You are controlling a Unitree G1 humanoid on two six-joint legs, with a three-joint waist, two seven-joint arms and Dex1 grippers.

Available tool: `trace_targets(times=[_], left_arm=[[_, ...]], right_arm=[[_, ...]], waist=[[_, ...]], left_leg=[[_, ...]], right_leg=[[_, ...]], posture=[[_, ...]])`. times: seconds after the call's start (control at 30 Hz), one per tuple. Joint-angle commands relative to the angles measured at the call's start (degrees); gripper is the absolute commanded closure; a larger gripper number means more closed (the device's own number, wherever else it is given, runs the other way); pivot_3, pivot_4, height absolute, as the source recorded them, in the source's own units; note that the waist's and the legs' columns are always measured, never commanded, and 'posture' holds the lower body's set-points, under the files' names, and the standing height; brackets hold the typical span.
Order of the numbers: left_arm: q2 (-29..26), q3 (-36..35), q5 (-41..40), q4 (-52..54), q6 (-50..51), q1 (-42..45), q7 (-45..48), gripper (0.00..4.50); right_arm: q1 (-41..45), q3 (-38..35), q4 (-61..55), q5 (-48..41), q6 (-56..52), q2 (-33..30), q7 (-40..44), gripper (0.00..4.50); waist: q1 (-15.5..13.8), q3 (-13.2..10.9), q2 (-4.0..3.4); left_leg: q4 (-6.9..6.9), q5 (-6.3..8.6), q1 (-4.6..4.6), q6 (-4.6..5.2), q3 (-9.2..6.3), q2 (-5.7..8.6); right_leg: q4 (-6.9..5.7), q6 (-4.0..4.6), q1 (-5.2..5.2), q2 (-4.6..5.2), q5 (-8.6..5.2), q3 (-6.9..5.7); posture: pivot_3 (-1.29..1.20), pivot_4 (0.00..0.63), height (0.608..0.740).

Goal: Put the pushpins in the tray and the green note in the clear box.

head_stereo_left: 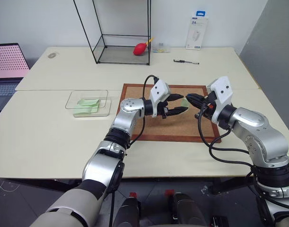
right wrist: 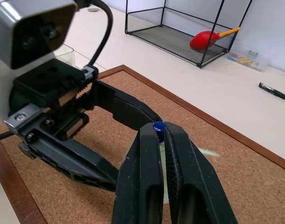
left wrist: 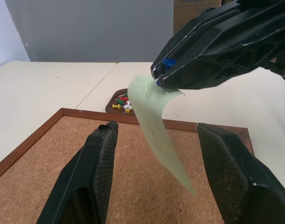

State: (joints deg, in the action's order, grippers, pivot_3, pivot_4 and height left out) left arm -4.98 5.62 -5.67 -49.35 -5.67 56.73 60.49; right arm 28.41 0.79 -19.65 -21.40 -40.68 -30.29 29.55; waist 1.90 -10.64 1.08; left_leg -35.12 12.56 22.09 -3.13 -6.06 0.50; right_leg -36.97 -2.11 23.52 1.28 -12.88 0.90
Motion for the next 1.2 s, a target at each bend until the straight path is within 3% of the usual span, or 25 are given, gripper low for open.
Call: trace_targets(times=[0.03,0.5,1.2], left_arm=[[0.92,-0.28,0.07,-1.83,-1.44,2.74,-1.18,2.01],[3.38,-3.51,-2.8,-6.52,-0.84,5.05,-1.05,4.48],[5.19,-7.04,-6.82,-0.14,6.02,1.1,-3.05,4.48]], right_arm=[[1.61,-0.66,-1.12,0.21,1.16,0.34,-0.02,4.5],[1.53,-0.53,-1.6,0.32,0.72,1.51,-0.95,4.5],[1.26,-1.23,0.24,4.15,3.12,3.48,-5.71,4.5]], waist=[[0.0,0.0,0.0],[0.01,0.0,0.0],[-0.02,0.0,0.0]], left_leg=[[0.0,0.0,-0.01,0.0,0.0,0.0],[0.0,0.0,0.0,0.0,0.0,0.0],[0.0,0.0,0.0,0.0,0.0,0.0]], right_leg=[[0.0,0.0,0.0,0.0,0.0,0.0],[0.0,0.0,0.0,0.0,0.0,0.0],[0.0,0.0,0.0,0.01,0.0,0.0]], posture=[[0.0,0.15,0.74],[0.0,0.15,0.74],[0.0,0.15,0.74]])
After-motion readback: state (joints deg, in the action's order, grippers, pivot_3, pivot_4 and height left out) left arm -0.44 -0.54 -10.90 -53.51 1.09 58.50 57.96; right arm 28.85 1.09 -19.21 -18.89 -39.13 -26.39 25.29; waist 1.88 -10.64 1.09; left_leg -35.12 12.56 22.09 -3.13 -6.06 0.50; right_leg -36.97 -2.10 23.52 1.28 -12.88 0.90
